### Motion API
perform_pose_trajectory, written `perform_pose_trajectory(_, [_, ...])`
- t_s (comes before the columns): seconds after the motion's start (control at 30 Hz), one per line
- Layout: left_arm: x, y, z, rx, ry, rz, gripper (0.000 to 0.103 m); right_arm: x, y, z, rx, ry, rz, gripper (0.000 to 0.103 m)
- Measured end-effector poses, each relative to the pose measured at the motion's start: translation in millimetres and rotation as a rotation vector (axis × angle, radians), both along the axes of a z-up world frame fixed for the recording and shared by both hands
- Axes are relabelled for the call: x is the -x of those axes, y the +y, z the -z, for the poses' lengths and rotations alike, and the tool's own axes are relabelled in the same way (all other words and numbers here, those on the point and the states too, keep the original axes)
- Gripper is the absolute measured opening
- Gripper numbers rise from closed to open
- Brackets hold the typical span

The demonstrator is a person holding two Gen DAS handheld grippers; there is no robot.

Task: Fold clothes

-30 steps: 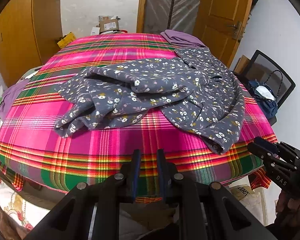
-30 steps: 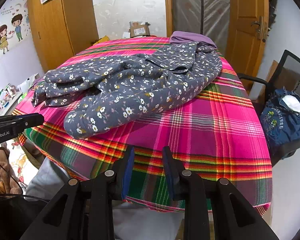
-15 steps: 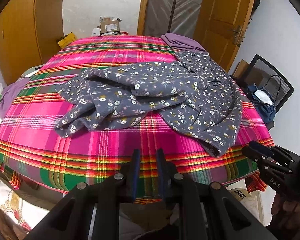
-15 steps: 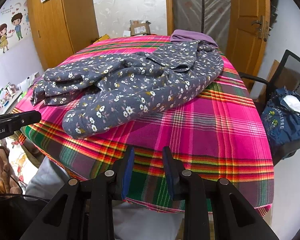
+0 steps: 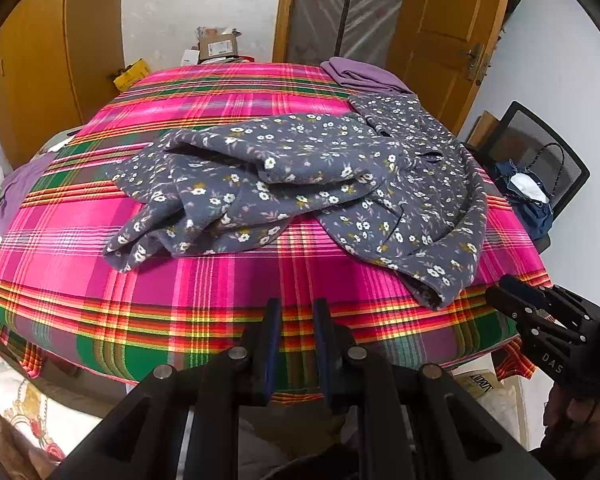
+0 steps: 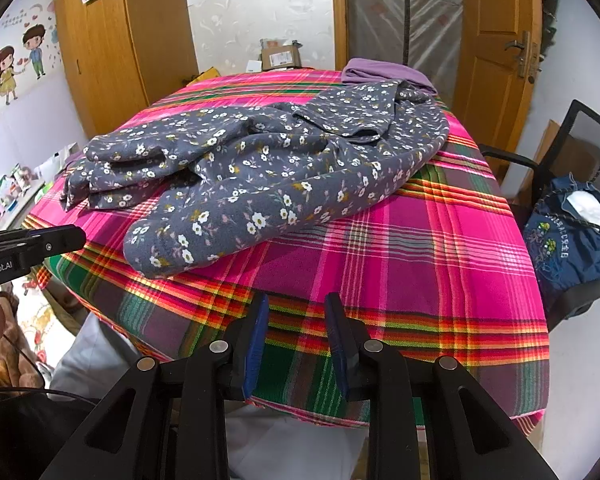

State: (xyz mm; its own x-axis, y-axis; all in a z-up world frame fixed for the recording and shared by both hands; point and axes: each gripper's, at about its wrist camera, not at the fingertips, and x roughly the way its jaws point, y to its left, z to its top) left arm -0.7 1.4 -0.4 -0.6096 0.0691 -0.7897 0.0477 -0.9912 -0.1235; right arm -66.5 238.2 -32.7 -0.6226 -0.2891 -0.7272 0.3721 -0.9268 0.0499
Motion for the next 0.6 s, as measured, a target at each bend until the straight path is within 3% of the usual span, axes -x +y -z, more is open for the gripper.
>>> perform_pose_trajectory(0.6, [-0.2,-1.9,-4.5,-0.007,0.009,-0.005,0.017,1.0,-1.0,-3.9,0.012,0.024,-0.016,0.03])
